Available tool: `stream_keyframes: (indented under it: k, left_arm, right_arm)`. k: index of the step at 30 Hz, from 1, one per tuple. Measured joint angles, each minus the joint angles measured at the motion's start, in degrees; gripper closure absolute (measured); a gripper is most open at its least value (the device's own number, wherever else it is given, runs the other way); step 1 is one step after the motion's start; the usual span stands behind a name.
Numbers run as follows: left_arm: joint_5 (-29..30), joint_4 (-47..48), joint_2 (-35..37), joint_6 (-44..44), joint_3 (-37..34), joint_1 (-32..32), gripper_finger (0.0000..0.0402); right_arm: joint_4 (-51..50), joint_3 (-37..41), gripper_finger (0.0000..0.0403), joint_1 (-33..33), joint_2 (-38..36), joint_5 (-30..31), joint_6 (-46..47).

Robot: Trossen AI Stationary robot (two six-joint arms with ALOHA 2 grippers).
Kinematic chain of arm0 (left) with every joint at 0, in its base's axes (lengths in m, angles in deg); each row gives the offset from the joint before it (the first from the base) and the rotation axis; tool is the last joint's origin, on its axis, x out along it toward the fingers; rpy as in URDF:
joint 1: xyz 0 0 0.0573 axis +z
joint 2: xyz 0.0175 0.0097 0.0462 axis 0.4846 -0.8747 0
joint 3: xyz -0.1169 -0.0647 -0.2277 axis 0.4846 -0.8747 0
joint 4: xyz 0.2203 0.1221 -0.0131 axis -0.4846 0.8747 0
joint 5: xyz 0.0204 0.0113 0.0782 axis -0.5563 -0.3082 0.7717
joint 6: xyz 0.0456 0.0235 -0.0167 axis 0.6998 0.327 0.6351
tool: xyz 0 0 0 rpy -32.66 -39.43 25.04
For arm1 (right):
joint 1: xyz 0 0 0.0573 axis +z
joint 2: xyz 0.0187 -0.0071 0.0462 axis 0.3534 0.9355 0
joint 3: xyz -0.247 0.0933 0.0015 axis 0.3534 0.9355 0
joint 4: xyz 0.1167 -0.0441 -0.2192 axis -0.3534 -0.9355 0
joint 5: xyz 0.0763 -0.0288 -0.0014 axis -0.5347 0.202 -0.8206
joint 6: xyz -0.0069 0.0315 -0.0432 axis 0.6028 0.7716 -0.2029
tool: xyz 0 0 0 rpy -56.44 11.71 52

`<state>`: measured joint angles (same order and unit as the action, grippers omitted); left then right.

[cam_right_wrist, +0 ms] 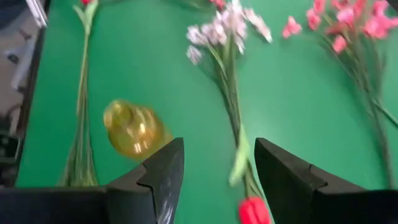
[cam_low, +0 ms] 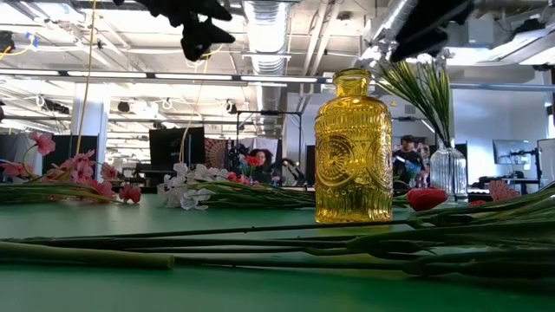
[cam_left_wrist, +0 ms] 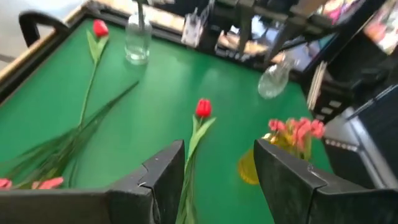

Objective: Sort flowers into vase by color
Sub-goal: Put the middle white flowers into the top transparent vase

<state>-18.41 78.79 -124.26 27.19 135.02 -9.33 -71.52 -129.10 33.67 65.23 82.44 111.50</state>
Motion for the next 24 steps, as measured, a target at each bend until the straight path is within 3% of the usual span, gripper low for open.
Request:
stream_keyframes:
  k: [6,12,24]
  left_arm:
    - [6.3,6.2,-0.2,2.6,0.0,-2.2,0.0221]
    - [7.2,11.6,0.1,4.9,0.0,-3.3,0.0221]
    - [7.2,12.8,0.1,8.3,0.0,-3.6,0.0221]
  right_arm:
    - [11.1,0.0,0.0179,-2.2,8.8,-2.5,-0.3]
    - [19.8,-0.1,0.0179,-5.0,17.9,-6.1,-3.0]
    - [22.0,-8.8,0.0179,-9.6,37.2,-9.0,-11.5]
